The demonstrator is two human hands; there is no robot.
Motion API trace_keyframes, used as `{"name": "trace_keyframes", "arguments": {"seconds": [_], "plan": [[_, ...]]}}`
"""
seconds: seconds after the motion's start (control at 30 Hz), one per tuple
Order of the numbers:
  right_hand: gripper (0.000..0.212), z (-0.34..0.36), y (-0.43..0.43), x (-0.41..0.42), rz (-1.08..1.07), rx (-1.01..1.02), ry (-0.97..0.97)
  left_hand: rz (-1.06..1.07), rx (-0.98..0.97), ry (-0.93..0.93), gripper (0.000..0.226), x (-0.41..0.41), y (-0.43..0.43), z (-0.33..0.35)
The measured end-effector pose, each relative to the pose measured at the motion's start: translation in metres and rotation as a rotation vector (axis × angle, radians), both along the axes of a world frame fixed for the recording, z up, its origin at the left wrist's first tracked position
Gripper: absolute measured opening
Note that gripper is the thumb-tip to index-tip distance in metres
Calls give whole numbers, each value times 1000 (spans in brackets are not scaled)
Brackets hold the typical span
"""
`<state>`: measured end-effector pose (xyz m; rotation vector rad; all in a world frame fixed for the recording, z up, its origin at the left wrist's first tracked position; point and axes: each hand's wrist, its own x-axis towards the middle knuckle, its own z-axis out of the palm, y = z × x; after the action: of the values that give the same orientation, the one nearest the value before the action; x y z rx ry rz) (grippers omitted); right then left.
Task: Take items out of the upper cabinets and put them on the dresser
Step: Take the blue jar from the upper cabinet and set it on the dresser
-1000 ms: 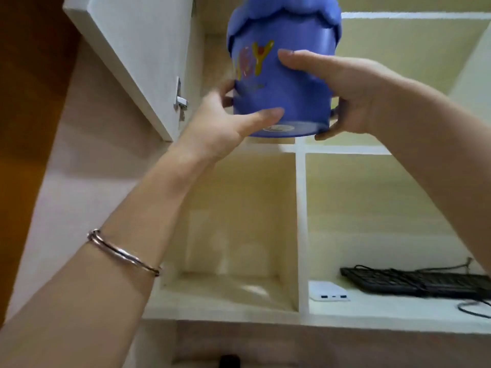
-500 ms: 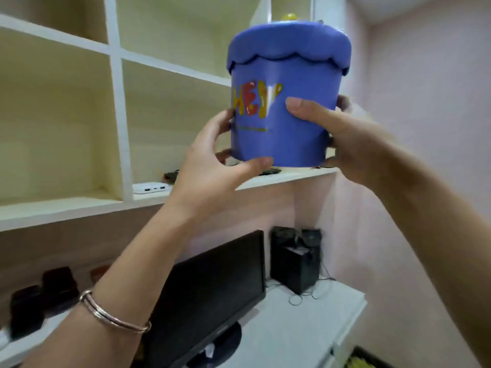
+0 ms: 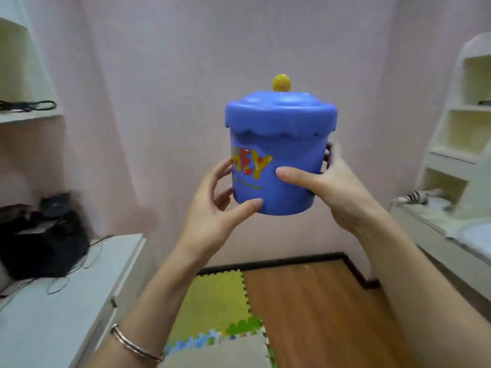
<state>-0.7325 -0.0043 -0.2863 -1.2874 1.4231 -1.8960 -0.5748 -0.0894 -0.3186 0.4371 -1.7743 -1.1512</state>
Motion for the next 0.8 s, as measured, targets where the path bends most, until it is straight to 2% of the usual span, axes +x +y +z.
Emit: {"name": "trace_keyframes", "arguments": {"seconds": [0.07,0.23,0.33,0.53,0.7,0.8], "plan": [[89,-16,21,-47,-109,12,-14,-93,15,-21,73,-53,8,-15],[84,-50,80,-155,-344,17,-77,-314,34,-63,75,-184,35,-48],[93,-74,121,-212,-484,50,-93,-449,41,-92,80,-259,60,-71],[100,-123,195,-294,-716,122,-160,-719,151,-158,83,-379,113,-120],[94,-153,230,-354,-889,161,-215,-849,149,-216,77,-465,138,-145],[102,-166,240,-403,-944,192,-220,-899,161,-226,79,-522,143,-160]]}}
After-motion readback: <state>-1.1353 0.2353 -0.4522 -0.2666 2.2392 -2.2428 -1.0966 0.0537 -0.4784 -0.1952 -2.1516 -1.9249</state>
